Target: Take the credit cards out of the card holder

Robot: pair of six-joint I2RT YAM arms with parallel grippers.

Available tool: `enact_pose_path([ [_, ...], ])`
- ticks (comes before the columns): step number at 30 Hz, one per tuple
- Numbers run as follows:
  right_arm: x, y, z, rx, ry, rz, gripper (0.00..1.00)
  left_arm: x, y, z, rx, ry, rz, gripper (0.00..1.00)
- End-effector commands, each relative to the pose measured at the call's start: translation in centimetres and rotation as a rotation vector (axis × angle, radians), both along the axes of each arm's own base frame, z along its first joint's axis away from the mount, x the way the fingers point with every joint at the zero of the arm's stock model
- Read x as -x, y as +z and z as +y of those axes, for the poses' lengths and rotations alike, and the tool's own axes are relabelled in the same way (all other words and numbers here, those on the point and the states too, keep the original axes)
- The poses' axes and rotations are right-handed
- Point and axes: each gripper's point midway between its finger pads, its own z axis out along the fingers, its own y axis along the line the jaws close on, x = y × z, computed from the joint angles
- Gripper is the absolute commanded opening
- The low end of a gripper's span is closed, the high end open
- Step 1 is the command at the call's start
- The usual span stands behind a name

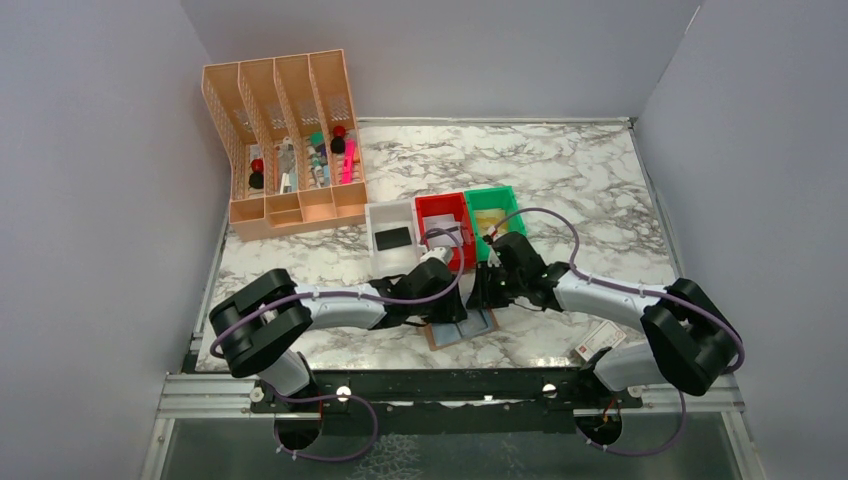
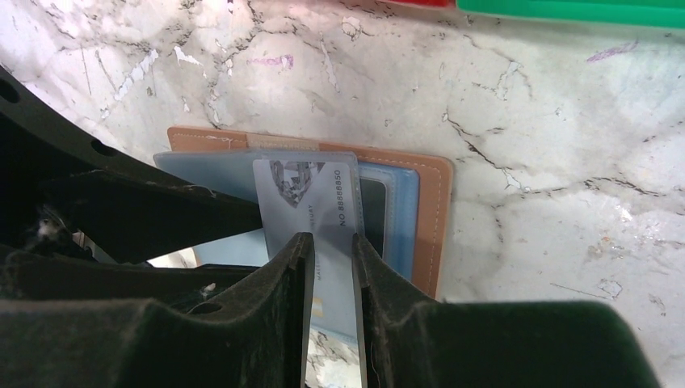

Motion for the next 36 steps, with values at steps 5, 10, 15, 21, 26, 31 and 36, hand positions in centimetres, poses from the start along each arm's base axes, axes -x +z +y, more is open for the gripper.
enact_pose_path([
  [5, 3.0, -3.4, -1.5, 0.058, 0.015, 0.121, 0.29, 0.2, -1.9, 1.1, 0.077, 0.115, 0.062, 0.35],
  [10, 3.7, -3.8, -1.8, 0.059, 0.012, 0.142, 0.29, 0.5, -2.2, 1.6, 0.154, 0.182, 0.100, 0.27],
  [15, 4.1, -4.0, -1.9, 0.052, 0.013, 0.154, 0.29, 0.2, -1.9, 0.4, 0.185, 0.183, 0.121, 0.25],
  [21, 4.3, -4.0, -2.2, 0.052, 0.000, 0.156, 0.29, 0.0, -2.2, 0.5, 0.193, 0.206, 0.129, 0.07],
  [26, 3.7, -3.8, -2.6, 0.080, -0.026, 0.130, 0.29, 0.1, -2.3, 0.9, 0.185, 0.206, 0.116, 0.00],
  [31, 2.3, -3.5, -3.5, 0.140, -0.070, 0.076, 0.30, 0.6, -2.3, 1.9, 0.181, 0.199, 0.108, 0.00],
  [36, 1.4, -3.2, -3.8, 0.171, -0.098, 0.048, 0.30, 1.1, -2.3, 3.2, 0.163, 0.205, 0.097, 0.00],
])
